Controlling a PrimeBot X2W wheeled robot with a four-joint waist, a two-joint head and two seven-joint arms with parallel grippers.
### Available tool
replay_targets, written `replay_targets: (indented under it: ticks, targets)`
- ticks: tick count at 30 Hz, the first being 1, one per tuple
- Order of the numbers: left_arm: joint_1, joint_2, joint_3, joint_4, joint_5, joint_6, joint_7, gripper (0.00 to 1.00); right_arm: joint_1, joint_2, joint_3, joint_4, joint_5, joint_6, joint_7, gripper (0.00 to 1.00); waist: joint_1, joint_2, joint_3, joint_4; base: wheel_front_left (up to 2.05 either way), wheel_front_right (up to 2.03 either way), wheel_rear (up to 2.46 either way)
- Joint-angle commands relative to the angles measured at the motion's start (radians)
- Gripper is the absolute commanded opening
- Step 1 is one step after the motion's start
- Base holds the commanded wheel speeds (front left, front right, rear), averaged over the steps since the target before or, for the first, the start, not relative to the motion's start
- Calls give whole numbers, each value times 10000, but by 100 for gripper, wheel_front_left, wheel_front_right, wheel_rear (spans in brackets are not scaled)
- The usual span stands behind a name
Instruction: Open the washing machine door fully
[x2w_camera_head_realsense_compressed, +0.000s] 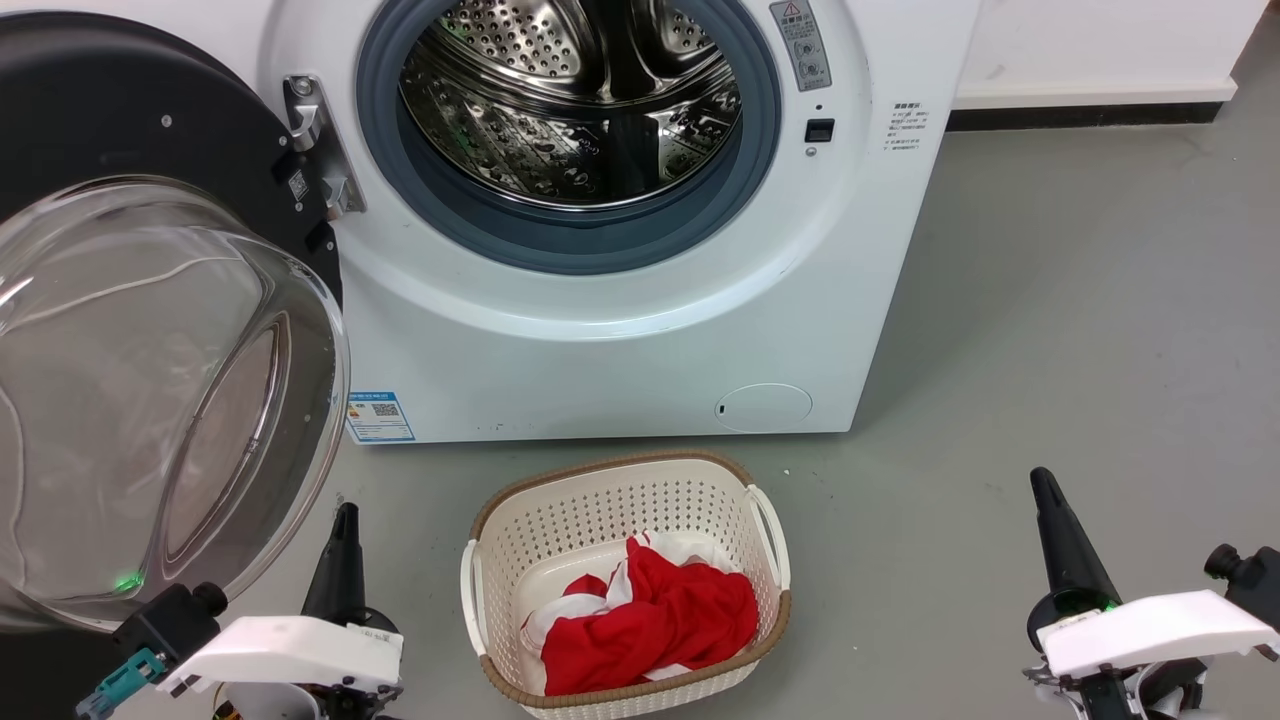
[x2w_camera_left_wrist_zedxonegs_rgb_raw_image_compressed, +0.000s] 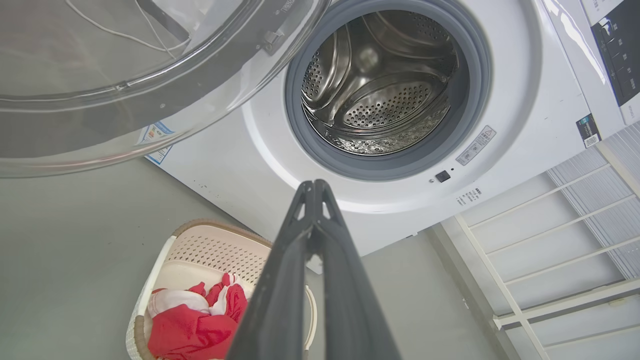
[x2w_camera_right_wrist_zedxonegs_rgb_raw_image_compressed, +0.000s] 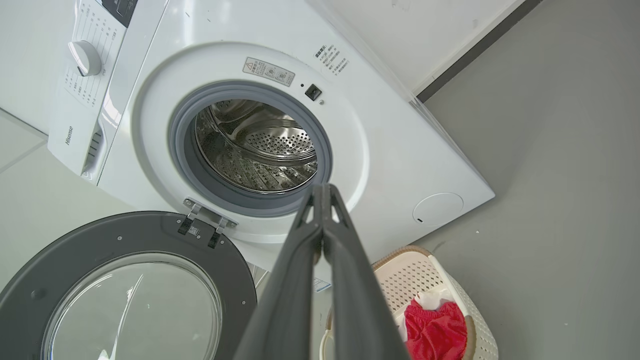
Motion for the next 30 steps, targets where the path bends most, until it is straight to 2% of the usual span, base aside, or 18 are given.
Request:
replay_targets:
  ticks: [1,30]
  targets:
    - [-296,20,58,-76,-231,-56,56,0,-245,-72,-44,-64,260,0,24,0,0,0,-1,3,0,0,0]
    - [-536,-22,330,268,-3588,-383,882,0,-556,-84,-338,461,3482,-1,599,0,0,0,-56,121,0,0,0]
